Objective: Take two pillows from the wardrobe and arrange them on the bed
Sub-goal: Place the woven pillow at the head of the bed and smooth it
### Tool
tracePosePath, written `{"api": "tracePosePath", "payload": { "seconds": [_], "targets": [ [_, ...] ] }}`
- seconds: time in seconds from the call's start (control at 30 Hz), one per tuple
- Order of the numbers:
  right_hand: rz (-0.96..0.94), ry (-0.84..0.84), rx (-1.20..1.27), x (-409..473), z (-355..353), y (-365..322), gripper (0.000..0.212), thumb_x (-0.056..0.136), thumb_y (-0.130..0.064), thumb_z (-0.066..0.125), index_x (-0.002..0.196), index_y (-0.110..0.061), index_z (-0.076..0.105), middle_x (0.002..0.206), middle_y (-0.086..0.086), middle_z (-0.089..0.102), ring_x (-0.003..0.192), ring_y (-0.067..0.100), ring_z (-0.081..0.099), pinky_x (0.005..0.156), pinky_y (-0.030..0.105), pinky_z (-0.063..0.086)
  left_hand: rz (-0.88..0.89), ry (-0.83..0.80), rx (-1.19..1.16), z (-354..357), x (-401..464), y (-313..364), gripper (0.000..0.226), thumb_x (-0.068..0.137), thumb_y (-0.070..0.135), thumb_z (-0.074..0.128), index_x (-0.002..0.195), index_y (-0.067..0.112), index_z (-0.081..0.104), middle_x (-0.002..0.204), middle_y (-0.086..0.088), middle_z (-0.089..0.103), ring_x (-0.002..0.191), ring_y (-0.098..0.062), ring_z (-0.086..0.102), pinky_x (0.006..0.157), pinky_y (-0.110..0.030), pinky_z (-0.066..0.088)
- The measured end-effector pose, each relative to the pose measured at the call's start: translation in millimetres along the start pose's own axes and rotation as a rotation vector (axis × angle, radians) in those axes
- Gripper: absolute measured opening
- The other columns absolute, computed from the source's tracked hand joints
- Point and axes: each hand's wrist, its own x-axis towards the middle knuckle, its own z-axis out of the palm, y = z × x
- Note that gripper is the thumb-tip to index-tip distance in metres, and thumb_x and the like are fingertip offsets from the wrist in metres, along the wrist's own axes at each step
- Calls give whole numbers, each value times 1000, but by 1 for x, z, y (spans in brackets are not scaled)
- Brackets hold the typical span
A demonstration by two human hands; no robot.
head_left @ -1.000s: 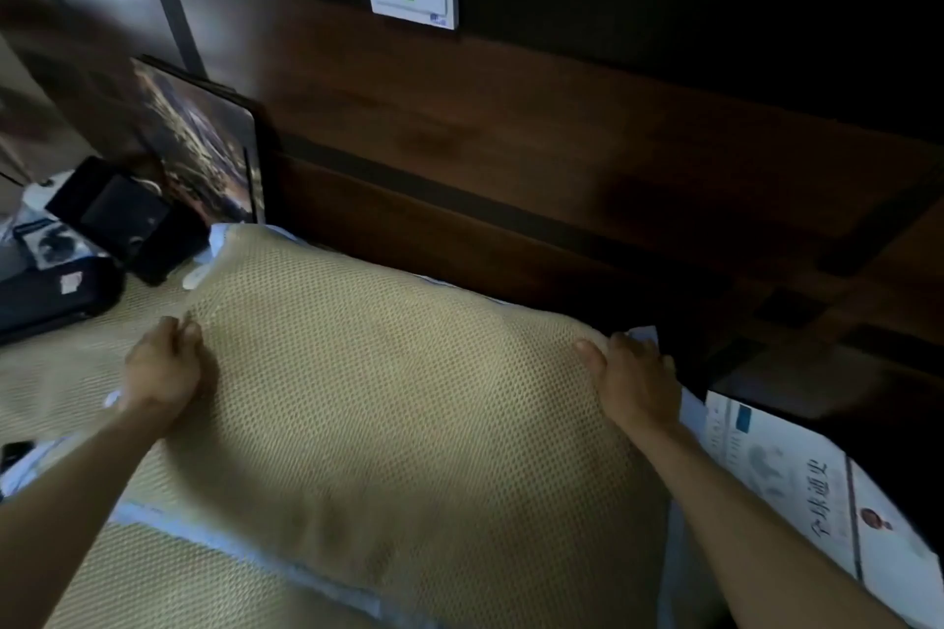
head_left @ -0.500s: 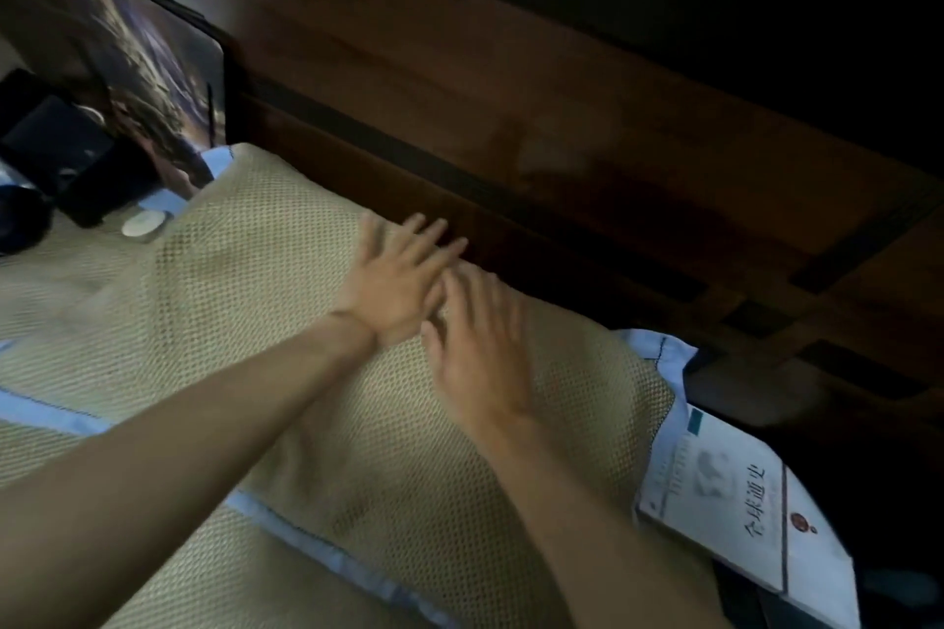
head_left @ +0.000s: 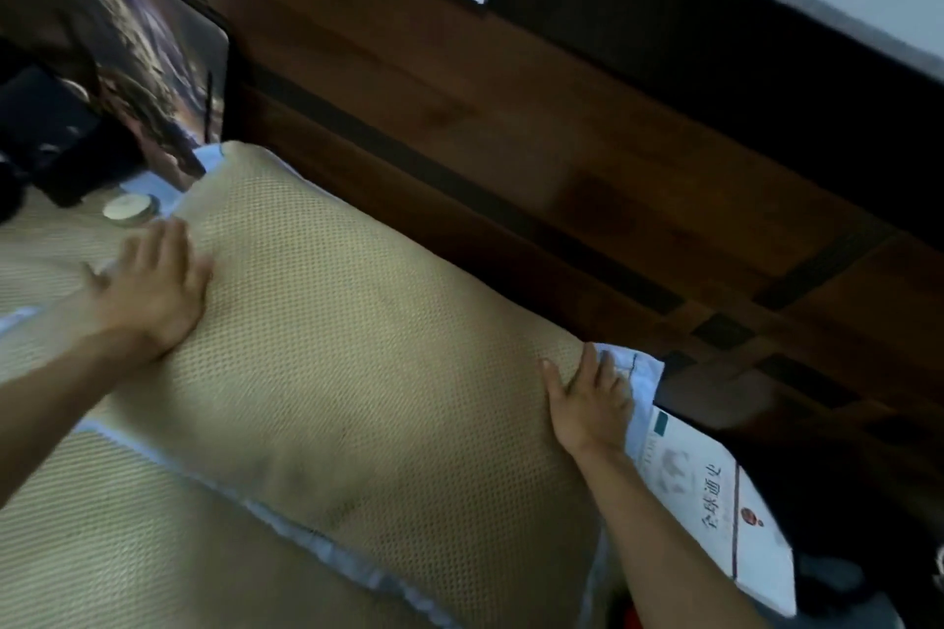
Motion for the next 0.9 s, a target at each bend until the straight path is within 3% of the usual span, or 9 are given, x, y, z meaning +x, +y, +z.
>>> {"api": "tracePosePath", "payload": {
  "seconds": [0.1, 0.2, 0.33, 0.4, 0.47, 0.57, 0.63, 0.73, 0.9],
  "targets": [
    [-285, 218, -5, -62, 27, -53, 76, 98, -70, 28, 159, -27, 10, 166, 9, 15, 152, 33, 14, 120, 59, 18, 331, 46, 46, 19, -71, 74, 61, 99, 62, 11, 155, 38, 4, 166, 6, 3, 151, -20, 2, 116, -61, -8],
    [-463, 157, -111, -123, 80, -74, 76, 97, -71, 27, 160, -32, 8, 169, 5, 5, 154, 29, -2, 121, 59, 9, 591, 48, 220, 79, -134, 125, 58, 101, 56, 3, 155, 37, -5, 165, 3, -11, 151, -19, -11, 117, -60, -10],
    [-409, 143, -133, -120, 85, -71, 78, 95, -68, 30, 159, -27, 13, 169, 7, 2, 154, 30, -6, 121, 60, 0, 489, 44, 303, 104, -146, 120, 59, 99, 53, -5, 153, 32, -16, 163, 0, -19, 148, -20, -22, 117, -59, -10],
    [-366, 146, -162, -122, 80, -59, 76, 96, -67, 24, 160, -28, 6, 169, 5, -2, 154, 30, -8, 119, 63, 0, 477, 2, 315, 109, -154, 123, 58, 100, 52, -4, 153, 32, -17, 164, 0, -18, 148, -20, -23, 117, -58, -12],
    [-375, 19, -227, -130, 73, -41, 74, 98, -67, 18, 158, -33, -8, 167, 0, -16, 152, 28, -18, 117, 65, -6, 450, -112, 380, 106, -169, 132, 59, 98, 53, -7, 151, 31, -22, 163, -1, -24, 146, -22, -27, 117, -59, -11],
    [-334, -101, -163, -138, 42, -31, 73, 100, -63, 23, 158, -30, -7, 167, 3, -14, 153, 31, -11, 120, 61, -2, 477, -206, 350, 80, -206, 163, 61, 99, 54, 3, 155, 32, -10, 165, 0, -12, 150, -23, -15, 119, -55, -10],
    [-266, -66, -17, -155, 10, -19, 69, 102, -55, 32, 159, -22, 9, 168, 9, 7, 152, 32, 10, 122, 52, 14, 493, -289, 345, 60, -249, 183, 61, 101, 53, 11, 156, 31, 0, 166, 1, -4, 151, -23, -6, 119, -54, -6],
    [-230, 10, 64, -211, -40, 40, 53, 103, -43, 40, 146, -12, 37, 151, 14, 41, 133, 29, 43, 106, 39, 39, 598, -424, 329, 43, -338, 230, 57, 101, 47, 27, 154, 28, 18, 165, 1, 14, 149, -22, 13, 118, -57, 5],
    [1, 243, 54, -353, -136, 203, 63, 103, -36, 44, 156, -11, 21, 159, 8, 34, 144, 22, 34, 116, 34, 27, 1048, -271, 223, 18, -511, 368, 56, 96, 39, 39, 150, 29, 28, 156, 1, 34, 138, -23, 36, 112, -48, 25]
  ]
}}
